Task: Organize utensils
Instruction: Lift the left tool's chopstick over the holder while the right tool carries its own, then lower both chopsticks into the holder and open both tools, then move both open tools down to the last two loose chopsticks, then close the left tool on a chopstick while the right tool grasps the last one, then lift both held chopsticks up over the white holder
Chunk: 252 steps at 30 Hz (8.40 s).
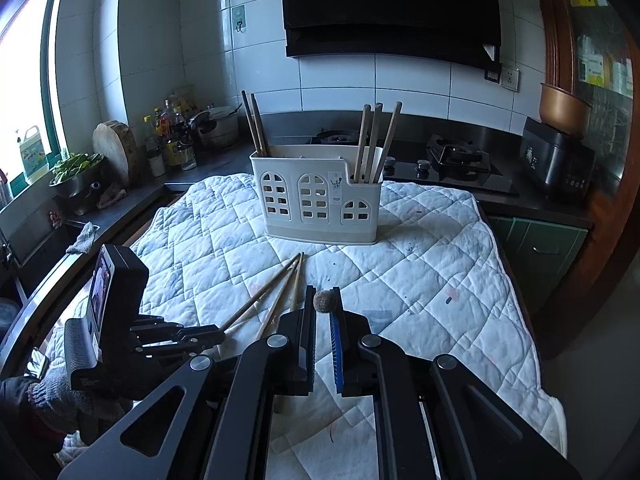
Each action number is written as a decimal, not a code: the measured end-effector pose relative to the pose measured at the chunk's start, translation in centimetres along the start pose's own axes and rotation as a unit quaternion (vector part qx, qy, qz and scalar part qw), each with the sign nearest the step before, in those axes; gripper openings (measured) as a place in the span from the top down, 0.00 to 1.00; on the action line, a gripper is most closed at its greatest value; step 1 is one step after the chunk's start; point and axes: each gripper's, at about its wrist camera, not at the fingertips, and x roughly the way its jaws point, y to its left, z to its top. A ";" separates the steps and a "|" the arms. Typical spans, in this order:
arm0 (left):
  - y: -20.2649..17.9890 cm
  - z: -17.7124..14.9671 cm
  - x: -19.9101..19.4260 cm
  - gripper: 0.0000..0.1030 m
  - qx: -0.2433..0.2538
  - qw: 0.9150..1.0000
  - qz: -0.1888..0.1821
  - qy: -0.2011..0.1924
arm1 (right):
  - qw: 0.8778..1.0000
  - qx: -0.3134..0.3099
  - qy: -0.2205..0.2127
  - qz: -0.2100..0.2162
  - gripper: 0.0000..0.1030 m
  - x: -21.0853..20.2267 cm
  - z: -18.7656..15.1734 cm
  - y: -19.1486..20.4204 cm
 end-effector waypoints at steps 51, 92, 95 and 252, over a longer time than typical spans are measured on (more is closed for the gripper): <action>-0.6 26.8 -14.1 0.95 0.099 0.967 0.024 -0.234 | 0.999 -0.008 -0.010 -0.038 0.94 8.0 23.4 -3.2; 1.7 18.3 -13.9 0.41 0.049 0.977 -0.005 -0.209 | 0.998 -0.022 -0.043 -0.041 0.28 1.7 15.1 -2.2; 1.8 16.1 -14.5 0.36 0.044 0.977 -0.004 -0.210 | 0.998 -0.028 -0.040 -0.036 0.28 0.7 12.6 -1.5; 0.4 22.6 -17.4 0.95 0.066 0.972 0.003 -0.226 | 1.000 0.007 -0.016 0.016 0.93 0.9 20.4 -2.3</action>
